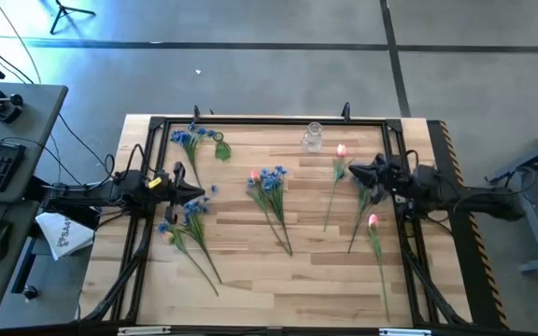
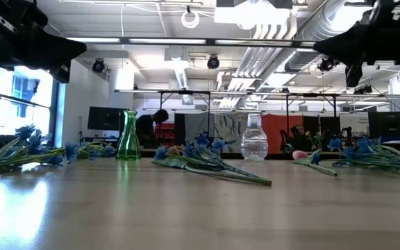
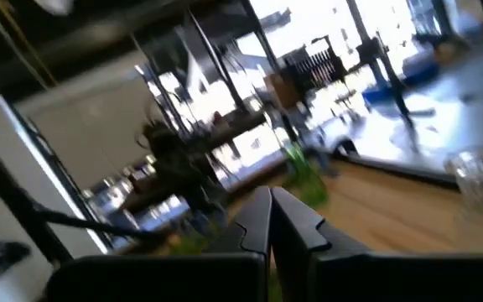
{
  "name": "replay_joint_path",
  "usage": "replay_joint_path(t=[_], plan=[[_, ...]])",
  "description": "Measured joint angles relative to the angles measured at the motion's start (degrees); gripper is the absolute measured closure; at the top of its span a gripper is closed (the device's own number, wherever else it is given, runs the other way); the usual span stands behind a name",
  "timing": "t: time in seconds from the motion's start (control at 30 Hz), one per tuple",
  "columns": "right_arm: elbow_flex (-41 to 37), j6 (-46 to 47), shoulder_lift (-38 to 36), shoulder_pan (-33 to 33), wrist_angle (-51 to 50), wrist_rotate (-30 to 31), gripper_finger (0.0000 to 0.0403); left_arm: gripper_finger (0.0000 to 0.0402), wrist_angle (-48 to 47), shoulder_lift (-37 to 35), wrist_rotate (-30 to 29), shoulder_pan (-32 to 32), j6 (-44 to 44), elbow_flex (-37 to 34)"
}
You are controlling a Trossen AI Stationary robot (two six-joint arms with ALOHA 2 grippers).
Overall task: Sort flowers into vase by color
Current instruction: Put the top right pink tulip into the transparent vase
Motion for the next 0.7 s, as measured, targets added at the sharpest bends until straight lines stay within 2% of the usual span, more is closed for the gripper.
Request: replay_joint_path(t=[0.17,0.3,0.43,0.6,0.7], plan=[[11.67,6.02,16.39,0.09,-17.59,3.87,0.0402,0.0401,-0.19,0.00,-3.70,0.00,0.35,0.00],[20.21,14.55,30.72,-0.58,-32.46,3.18,0.0389,0.0401,-0.09,0.00,-4.97,0.00,0.33,0.00],[25.41,21.85,43.80,-1.84,-39.66,0.37,0.0337,0.0401,0.20,0.00,-6.32,0.00,-0.82,-0.01],[29.79,28.26,57.48,-4.79,-41.81,-1.69,0.0252,0.0401,0.15,0.00,-7.60,0.00,-1.22,0.00],[31.93,33.53,64.12,-6.96,-42.58,-2.09,0.0223,0.0401,0.13,0.00,-7.60,0.00,-1.22,-0.02]])
